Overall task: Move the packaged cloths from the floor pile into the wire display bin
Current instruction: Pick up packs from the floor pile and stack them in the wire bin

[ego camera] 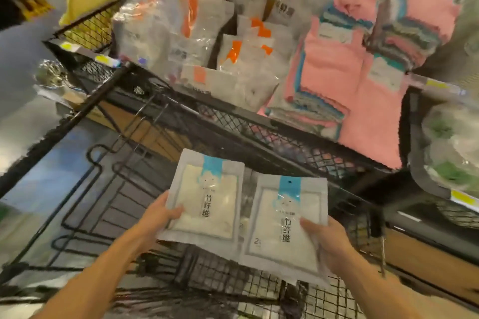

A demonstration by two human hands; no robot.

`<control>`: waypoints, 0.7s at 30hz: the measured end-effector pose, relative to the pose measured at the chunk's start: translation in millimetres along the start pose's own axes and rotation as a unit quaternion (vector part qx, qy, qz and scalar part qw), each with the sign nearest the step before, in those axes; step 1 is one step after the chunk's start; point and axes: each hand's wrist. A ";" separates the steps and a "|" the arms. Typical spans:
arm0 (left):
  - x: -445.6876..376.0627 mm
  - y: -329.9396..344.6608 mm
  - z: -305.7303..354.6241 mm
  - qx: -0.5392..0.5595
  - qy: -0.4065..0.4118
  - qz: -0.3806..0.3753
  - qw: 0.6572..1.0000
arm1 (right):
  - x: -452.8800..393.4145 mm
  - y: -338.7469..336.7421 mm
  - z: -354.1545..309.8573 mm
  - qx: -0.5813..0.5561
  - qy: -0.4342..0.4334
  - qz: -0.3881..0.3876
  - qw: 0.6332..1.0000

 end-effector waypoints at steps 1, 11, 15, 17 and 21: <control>-13.6 3.4 -9.7 -0.008 -0.011 -0.002 1.000 | -13.6 4.4 9.7 0.003 0.008 0.014 1.000; -81.6 34.7 -60.2 -0.368 0.045 0.107 0.922 | -89.8 45.0 61.2 0.172 -0.048 0.175 0.968; -81.8 47.8 -64.2 -0.494 0.152 0.169 0.840 | -92.0 53.5 72.7 0.330 -0.066 0.262 0.904; -82.4 51.1 -63.2 -0.565 0.180 0.167 0.788 | -88.2 55.4 66.3 0.381 -0.078 0.301 0.871; -66.8 55.5 -51.7 -0.595 0.180 0.141 0.771 | -79.3 49.6 53.3 0.513 -0.149 0.293 0.793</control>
Point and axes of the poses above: each hand's wrist, its own x-axis away from the middle knuckle, its own y-axis out of the palm, z = x × y, and after that the axes turned 5 degrees about y, right-handed
